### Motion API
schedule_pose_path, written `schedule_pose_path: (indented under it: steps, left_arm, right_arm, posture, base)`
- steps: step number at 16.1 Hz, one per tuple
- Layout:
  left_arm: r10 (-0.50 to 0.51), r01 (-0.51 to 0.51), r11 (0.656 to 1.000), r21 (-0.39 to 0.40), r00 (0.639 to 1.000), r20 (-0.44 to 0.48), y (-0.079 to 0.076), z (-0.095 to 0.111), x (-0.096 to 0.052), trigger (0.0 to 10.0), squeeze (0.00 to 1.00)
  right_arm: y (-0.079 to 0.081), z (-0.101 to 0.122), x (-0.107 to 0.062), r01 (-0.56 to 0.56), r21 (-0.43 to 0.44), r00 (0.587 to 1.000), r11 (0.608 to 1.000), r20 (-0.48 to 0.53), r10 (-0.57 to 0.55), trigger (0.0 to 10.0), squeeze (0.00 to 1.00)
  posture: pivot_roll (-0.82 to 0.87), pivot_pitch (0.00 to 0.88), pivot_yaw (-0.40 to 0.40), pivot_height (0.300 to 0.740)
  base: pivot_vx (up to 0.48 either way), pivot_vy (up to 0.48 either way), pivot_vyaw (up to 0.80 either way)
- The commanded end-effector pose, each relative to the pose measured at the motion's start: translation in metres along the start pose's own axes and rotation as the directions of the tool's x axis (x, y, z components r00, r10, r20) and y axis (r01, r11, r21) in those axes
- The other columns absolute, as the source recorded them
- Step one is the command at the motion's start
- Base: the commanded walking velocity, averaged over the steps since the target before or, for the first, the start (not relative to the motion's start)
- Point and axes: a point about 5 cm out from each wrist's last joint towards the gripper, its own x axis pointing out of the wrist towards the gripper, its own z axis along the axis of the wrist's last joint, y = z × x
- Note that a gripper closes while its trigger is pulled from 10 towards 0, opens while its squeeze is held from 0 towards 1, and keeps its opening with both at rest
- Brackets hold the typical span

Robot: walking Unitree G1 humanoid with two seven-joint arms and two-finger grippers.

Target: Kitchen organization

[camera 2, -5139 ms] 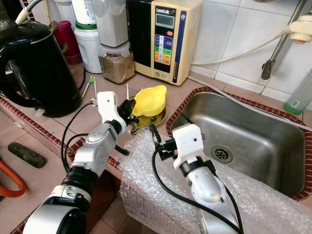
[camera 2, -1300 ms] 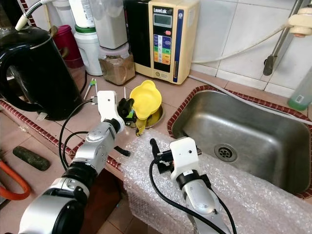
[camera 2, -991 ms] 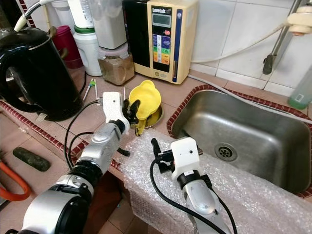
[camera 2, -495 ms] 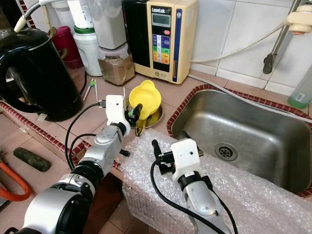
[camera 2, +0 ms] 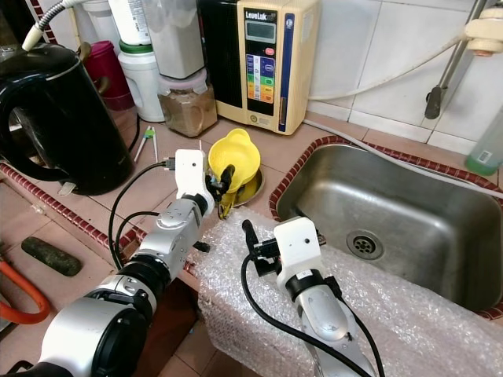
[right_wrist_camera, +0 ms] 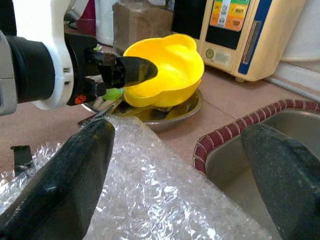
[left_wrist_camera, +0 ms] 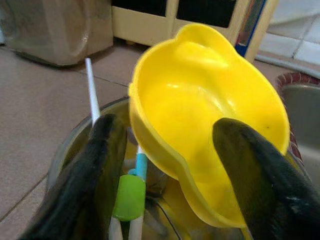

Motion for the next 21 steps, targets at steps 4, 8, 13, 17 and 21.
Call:
schedule_pose_path:
  steps: [4, 8, 13, 17, 21]
  left_arm:
    - [-0.02, 0.025, 0.996, 0.086, 0.998, -0.066, -0.002, -0.003, 0.002, 0.0, 0.0]
    - [-0.014, 0.02, 0.996, 0.087, 0.997, -0.074, 0.0, -0.005, 0.001, 0.0, 0.0]
    - [-0.01, 0.012, 0.998, 0.056, 0.999, -0.042, 0.003, 0.002, 0.002, 0.0, 0.0]
    - [-0.007, 0.005, 0.997, 0.071, 0.999, 0.031, 0.012, 0.013, 0.001, 0.0, 0.0]
    - [-0.043, 0.039, 0.998, 0.039, 0.995, 0.095, 0.011, 0.014, -0.004, 0.0, 0.0]
  right_arm:
    - [-0.001, -0.007, -0.001, 0.003, 0.021, 0.999, 1.0, -0.037, -0.003, 10.0, 0.0]
    - [-0.001, -0.006, 0.0, 0.01, 0.029, 0.999, 1.0, -0.035, -0.009, 10.0, 0.0]
    - [-0.002, -0.006, 0.001, 0.006, 0.027, 0.999, 1.0, -0.032, -0.005, 10.0, 0.0]
    - [0.001, -0.007, 0.001, 0.011, 0.039, 0.999, 0.999, -0.033, -0.01, 10.0, 0.0]
    - [-0.003, -0.004, 0.008, 0.0, 0.032, 1.0, 0.999, -0.023, 0.001, 10.0, 0.0]
  posture:
    - [-0.04, 0.0, 0.06, 0.74]
    - [-0.04, 0.0, 0.06, 0.74]
    - [-0.03, 0.0, 0.059, 0.74]
    - [-0.02, 0.0, 0.051, 0.74]
    - [0.0, 0.0, 0.022, 0.74]
  base:
    - [0.0, 0.0, 0.0]
    - [0.0, 0.0, 0.0]
    - [0.0, 0.0, 0.0]
    - [0.0, 0.0, 0.0]
    - [0.0, 0.0, 0.0]
